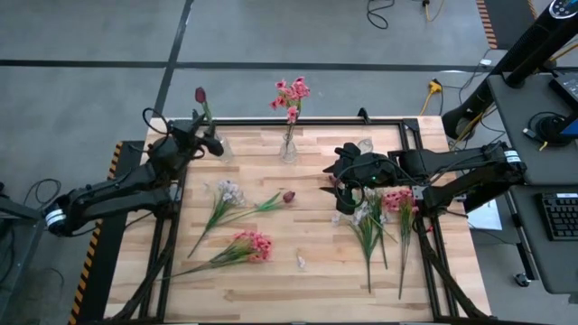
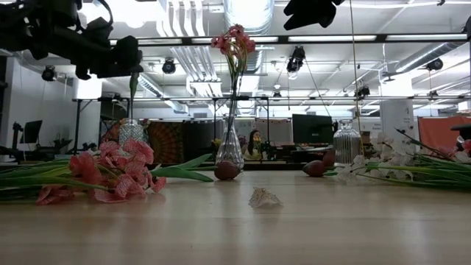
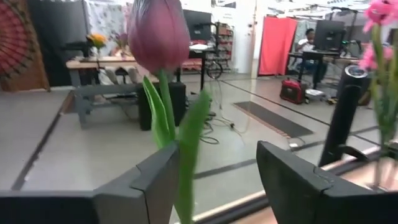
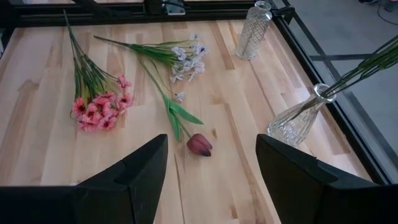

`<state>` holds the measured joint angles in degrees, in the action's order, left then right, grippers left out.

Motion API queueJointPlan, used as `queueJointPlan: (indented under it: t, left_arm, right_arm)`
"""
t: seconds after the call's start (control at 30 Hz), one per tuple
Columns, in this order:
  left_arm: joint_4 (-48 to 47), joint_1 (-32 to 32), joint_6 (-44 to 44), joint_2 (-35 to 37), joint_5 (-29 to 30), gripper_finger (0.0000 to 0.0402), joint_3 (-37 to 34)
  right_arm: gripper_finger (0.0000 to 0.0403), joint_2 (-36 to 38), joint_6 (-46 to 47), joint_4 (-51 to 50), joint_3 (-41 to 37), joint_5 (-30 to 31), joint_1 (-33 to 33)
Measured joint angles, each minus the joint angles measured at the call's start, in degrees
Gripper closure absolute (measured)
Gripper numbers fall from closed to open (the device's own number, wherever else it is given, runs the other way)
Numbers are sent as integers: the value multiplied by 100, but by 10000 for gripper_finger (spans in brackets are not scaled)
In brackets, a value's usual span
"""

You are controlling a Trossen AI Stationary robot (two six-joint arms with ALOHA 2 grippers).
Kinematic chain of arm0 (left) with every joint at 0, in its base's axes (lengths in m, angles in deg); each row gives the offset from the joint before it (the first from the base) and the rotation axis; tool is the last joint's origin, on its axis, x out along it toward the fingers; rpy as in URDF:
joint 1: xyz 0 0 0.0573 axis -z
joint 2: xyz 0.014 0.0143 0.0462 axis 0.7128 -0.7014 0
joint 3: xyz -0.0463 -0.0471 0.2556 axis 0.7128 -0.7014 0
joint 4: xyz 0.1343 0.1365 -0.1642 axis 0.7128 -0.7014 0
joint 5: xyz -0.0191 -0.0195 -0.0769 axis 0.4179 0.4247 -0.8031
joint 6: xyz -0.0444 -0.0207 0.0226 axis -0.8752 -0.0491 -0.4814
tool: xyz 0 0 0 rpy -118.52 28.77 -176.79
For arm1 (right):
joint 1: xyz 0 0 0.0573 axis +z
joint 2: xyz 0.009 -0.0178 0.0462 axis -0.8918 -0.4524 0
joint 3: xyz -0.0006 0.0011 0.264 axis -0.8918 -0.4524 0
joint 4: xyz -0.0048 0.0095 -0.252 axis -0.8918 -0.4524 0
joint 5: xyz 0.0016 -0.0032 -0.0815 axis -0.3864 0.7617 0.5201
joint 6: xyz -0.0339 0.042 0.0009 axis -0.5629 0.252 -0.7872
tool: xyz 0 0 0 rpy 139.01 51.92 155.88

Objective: Sort flowers into vase by color
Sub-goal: Put the right white flowers into the right transparent vase

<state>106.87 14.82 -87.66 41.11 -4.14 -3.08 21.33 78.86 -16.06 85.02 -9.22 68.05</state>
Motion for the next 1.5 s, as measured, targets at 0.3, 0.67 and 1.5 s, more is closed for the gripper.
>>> queueJointPlan:
  t: [0.3,0.67,1.5]
  left_arm:
    - [-1005,345,-459,447,64,199,0]
    - [-3303,746,-1584,563,-44,199,576]
    - [-5330,4838,-4840,-940,373,203,1719]
  right_arm:
    - [165,0,17,-2,0,-1,2]
    - [165,0,465,-320,0,-1,2]
    - [165,0,2859,-2253,-250,-13,0]
